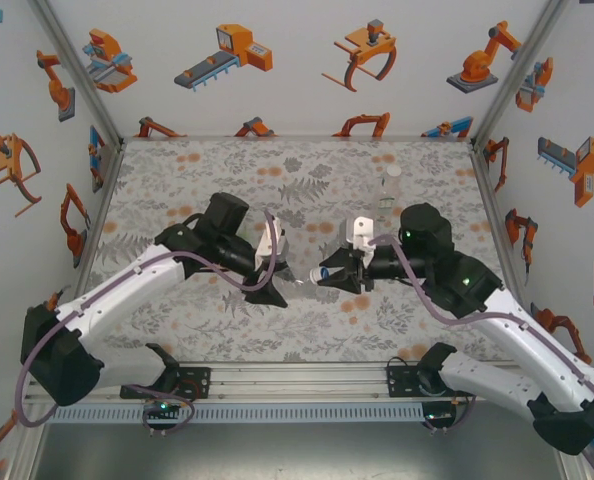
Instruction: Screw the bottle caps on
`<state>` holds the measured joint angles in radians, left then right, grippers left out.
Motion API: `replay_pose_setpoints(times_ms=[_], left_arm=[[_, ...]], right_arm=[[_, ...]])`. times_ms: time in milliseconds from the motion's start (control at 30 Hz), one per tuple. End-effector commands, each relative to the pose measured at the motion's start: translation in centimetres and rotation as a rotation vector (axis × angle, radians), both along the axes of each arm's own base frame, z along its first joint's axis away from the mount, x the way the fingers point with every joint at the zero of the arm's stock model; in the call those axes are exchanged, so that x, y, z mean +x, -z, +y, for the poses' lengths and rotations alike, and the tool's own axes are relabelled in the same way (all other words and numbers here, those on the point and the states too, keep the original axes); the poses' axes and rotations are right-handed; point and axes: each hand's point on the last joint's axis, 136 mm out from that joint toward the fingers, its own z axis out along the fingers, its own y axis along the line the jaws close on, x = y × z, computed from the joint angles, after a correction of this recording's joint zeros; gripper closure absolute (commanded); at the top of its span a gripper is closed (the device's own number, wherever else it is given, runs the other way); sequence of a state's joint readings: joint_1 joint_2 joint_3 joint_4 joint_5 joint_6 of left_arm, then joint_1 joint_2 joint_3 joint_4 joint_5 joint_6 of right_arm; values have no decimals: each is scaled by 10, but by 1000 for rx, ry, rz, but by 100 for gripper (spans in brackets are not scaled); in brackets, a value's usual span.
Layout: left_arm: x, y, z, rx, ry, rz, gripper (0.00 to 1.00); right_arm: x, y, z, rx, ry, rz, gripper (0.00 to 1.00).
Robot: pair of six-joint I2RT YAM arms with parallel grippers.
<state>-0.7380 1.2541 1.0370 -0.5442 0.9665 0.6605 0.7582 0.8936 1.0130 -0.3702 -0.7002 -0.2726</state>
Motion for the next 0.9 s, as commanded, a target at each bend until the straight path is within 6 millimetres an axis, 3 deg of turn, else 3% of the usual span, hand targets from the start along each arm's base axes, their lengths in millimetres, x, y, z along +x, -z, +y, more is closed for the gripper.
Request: replay_pose_setpoints(times_ms=[0,200,433,600,700,867], left_arm=[[28,4,3,43,-150,-137,100],[61,-1,15,26,-362,-306,100],[91,-7,32,35,-555,-423,100],[114,-6,48,84,-700,-473,100],[117,-7,51,84,-718,-477,100],[116,-8,50,77,-714,-471,100]], right_arm=[[26,-2,5,39,143,84,100],[72,-4,11,226,383,341,100],[117,15,-3,382,706,736,100],[127,44,-4,413,847,1067,100],[128,60,0,411,886,1215,100],[129,66,13,383,850,1261,100]])
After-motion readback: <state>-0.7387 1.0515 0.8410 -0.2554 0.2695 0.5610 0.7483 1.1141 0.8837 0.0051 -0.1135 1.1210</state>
